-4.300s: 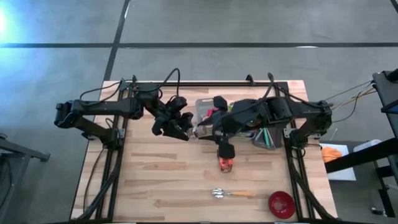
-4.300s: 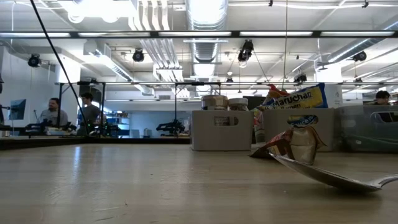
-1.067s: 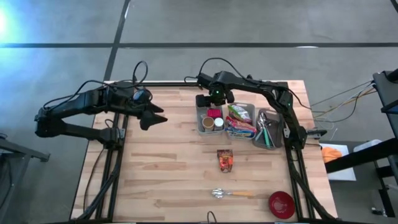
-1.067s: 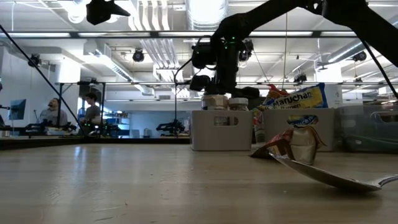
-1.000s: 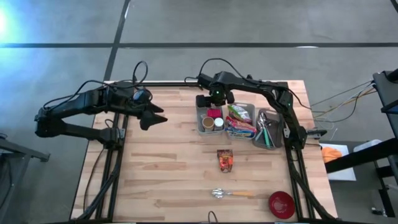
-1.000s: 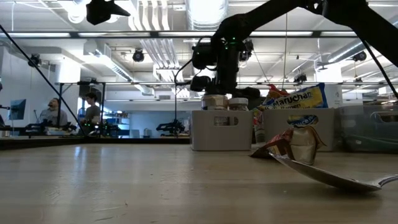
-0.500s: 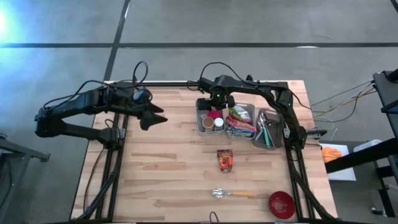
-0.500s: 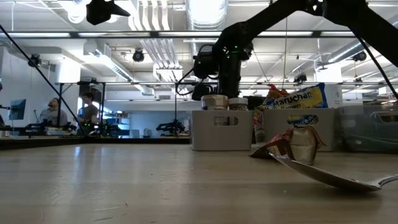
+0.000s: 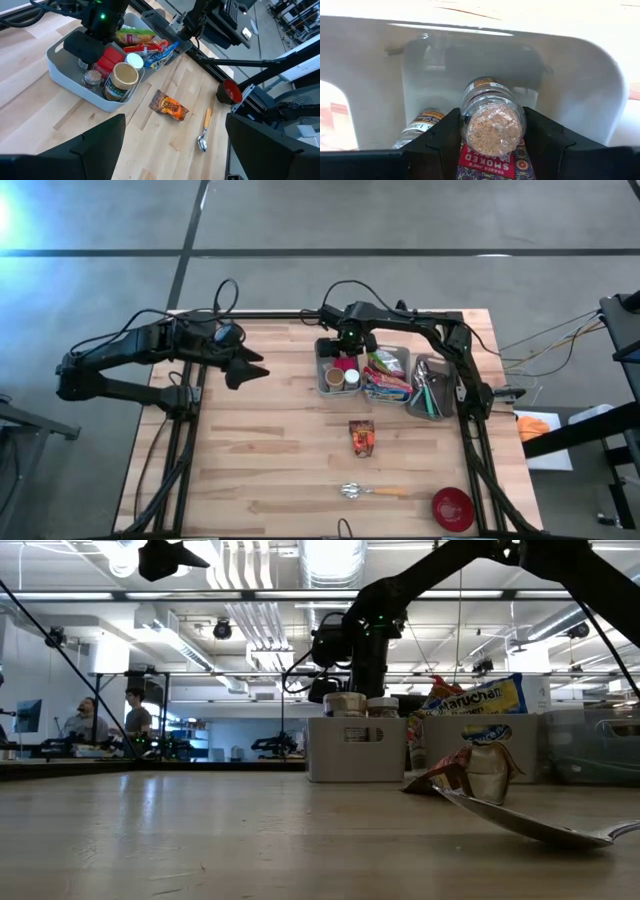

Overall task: Pick & Place Food Item
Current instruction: Put the brown seasoning bottle into the left gray bin, then put the orange spoon into the black bin

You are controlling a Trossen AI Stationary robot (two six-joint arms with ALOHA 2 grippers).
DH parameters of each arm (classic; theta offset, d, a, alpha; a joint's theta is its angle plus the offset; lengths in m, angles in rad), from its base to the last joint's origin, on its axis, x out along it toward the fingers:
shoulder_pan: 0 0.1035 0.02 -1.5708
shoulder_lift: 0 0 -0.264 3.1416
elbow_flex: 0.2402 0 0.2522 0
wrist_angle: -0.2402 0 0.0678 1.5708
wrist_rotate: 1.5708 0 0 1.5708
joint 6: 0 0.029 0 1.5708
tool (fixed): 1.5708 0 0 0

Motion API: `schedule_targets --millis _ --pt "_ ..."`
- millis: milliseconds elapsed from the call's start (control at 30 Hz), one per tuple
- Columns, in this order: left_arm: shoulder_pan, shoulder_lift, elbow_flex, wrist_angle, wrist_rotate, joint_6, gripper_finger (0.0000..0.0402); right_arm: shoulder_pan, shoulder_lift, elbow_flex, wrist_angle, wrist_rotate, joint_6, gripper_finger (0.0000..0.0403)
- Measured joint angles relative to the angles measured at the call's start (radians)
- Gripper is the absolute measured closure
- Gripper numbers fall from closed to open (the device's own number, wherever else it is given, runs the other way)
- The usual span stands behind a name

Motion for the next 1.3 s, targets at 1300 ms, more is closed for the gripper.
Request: schedule_targets --millis 1300 --pt "-0.001 0.0 0.0 -0.001 0.0 -0.004 0.0052 0.0 -0.007 0.144 -0.084 -0.001 -0.147 0.0083"
